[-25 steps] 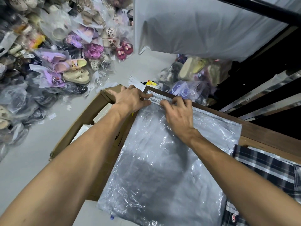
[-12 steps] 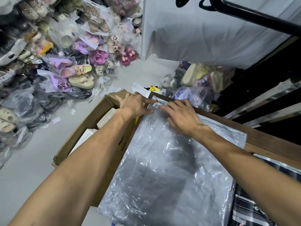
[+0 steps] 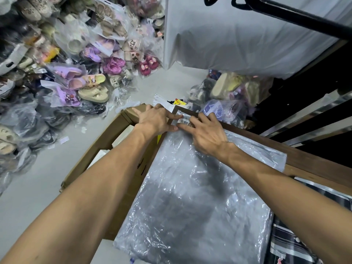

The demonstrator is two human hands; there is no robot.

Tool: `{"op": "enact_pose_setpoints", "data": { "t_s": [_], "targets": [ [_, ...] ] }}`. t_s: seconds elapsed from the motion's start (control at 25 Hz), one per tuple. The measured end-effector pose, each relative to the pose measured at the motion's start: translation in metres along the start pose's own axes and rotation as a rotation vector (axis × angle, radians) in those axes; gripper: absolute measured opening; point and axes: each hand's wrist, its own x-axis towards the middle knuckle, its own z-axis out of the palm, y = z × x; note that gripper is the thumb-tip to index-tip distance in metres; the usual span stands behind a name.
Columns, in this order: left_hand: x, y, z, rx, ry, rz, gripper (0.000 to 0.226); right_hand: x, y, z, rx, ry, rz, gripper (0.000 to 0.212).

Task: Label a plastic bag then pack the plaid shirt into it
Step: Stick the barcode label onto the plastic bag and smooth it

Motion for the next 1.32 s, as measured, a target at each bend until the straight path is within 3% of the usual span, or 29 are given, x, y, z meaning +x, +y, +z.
{"op": "enact_pose_setpoints", "data": {
  "t_s": [0.12, 0.48, 0.88, 1.0, 1.12, 1.32],
  "targets": [
    [0.001, -0.001, -0.001, 0.015, -0.008, 0.005, 0.052, -0.009, 0.008, 0.000, -0.003, -0.026, 0.011, 0.062],
    [-0.001, 0.000, 0.000, 0.018, -0.005, 0.005, 0.050, -0.023, 0.016, 0.000, -0.021, 0.005, 0.034, 0.043],
    [0.000, -0.002, 0.001, 0.027, -0.023, 0.004, 0.052, -0.040, 0.021, -0.007, 0.045, -0.031, 0.086, 0.049],
    [0.000, 0.003, -0.003, 0.028, -0.019, -0.011, 0.050, -0.037, 0.017, -0.007, 0.057, -0.128, 0.132, 0.041],
    [0.002, 0.015, -0.015, 0.076, -0.026, -0.029, 0.047, -0.028, 0.005, -0.018, 0.171, -0.277, 0.245, 0.048],
    [0.002, 0.028, -0.015, 0.158, 0.021, -0.040, 0.046, -0.024, -0.005, -0.029, 0.291, -0.376, 0.395, 0.055]
  ]
}}
